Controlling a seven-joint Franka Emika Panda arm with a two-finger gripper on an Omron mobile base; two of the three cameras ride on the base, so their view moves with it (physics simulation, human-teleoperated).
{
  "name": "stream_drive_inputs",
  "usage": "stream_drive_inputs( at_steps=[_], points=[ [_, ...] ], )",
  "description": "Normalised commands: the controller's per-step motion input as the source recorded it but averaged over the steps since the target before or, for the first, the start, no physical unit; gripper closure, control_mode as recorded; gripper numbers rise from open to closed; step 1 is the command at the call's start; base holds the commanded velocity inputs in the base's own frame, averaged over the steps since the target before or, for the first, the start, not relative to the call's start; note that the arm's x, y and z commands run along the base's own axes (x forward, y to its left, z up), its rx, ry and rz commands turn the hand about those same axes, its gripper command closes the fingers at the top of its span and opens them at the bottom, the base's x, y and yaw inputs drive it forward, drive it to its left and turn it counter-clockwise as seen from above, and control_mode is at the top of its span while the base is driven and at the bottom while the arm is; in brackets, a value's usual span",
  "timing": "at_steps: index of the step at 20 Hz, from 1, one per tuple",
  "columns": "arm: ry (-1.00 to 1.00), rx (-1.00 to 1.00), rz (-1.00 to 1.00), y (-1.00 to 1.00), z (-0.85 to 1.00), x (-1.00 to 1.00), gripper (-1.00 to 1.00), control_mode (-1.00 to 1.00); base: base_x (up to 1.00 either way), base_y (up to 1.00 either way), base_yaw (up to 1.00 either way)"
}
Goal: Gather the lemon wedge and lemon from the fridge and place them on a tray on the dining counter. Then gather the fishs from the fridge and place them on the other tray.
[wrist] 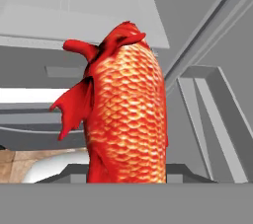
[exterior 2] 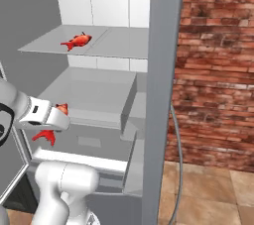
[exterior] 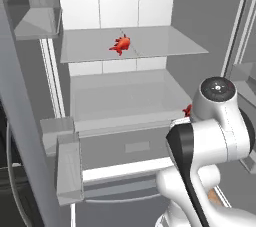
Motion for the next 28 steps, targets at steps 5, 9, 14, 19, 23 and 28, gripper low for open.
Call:
stream_drive_inputs(
  at_steps=[5, 9, 14, 19, 23, 28],
  points=[
    [0.00, 0.00, 0.00, 0.00, 0.00, 0.00, 1.00, 1.00, -0.55, -0.05, 0.13],
    [0.00, 0.00, 0.00, 0.00, 0.00, 0.00, 1.00, 1.00, -0.58, -0.15, 0.29],
    [0.00, 0.00, 0.00, 0.00, 0.00, 0.00, 1.00, 1.00, -0.31, -0.36, 0.41],
    [0.00, 0.00, 0.00, 0.00, 0.00, 0.00, 1.00, 1.00, -0.33, -0.59, 0.44],
    [0.00, 0.00, 0.00, 0.00, 0.00, 0.00, 1.00, 1.00, -0.60, -0.46, 0.43],
    [0.00, 0.00, 0.00, 0.00, 0.00, 0.00, 1.00, 1.00, -0.74, -0.16, 0.42]
  ],
)
